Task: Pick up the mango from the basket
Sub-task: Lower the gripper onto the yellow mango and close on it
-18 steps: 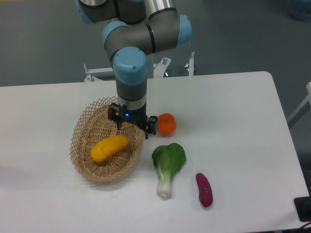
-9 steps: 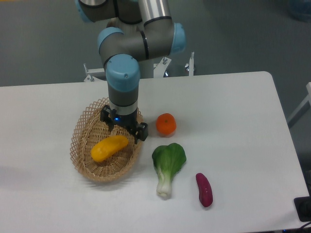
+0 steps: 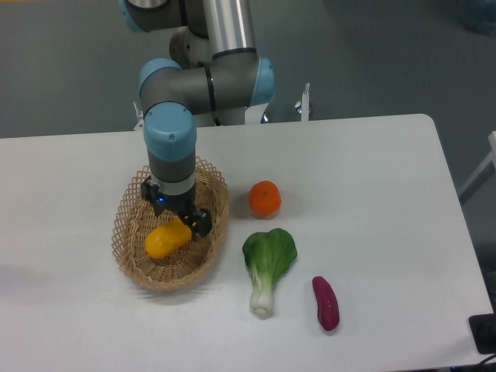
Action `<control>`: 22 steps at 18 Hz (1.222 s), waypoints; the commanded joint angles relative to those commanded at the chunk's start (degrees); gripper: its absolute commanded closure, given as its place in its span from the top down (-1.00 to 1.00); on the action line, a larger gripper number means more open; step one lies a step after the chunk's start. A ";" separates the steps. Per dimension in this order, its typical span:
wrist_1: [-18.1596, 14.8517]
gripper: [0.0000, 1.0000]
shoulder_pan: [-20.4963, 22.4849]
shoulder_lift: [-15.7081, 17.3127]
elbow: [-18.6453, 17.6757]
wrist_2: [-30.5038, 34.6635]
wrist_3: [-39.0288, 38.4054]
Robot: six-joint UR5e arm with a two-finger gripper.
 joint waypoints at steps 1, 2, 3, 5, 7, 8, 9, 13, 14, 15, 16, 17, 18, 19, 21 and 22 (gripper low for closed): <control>0.09 1.00 -0.09 -0.53 0.00 0.09 0.00; 0.35 1.00 -0.18 -0.62 0.00 0.26 -0.09; 0.35 1.00 -0.44 -0.79 -0.09 0.35 -0.17; 0.44 1.00 -0.88 -1.41 0.00 0.53 -0.18; 0.44 1.00 -0.97 -1.94 0.09 0.97 -0.18; 0.44 1.00 -0.97 -2.03 0.09 1.05 -0.18; 0.53 1.00 -0.97 -2.11 0.09 1.06 -0.26; 2.55 1.00 -1.84 -2.99 0.09 1.32 -1.31; 2.73 1.00 -1.85 -2.99 0.09 1.58 -1.41; 2.81 0.95 -1.93 -2.99 0.09 1.93 -1.49; 2.73 0.69 -1.93 -2.99 0.17 2.20 -1.67; 2.81 0.47 -1.93 -2.99 0.18 2.20 -2.19; 2.82 0.29 -1.93 -2.99 0.26 2.29 -2.37; 2.82 0.12 -1.93 -2.99 0.35 2.37 -2.37; 2.82 -0.04 -1.93 -2.99 0.35 2.81 -2.37; 2.82 -0.04 -1.93 -2.99 0.44 2.99 -2.37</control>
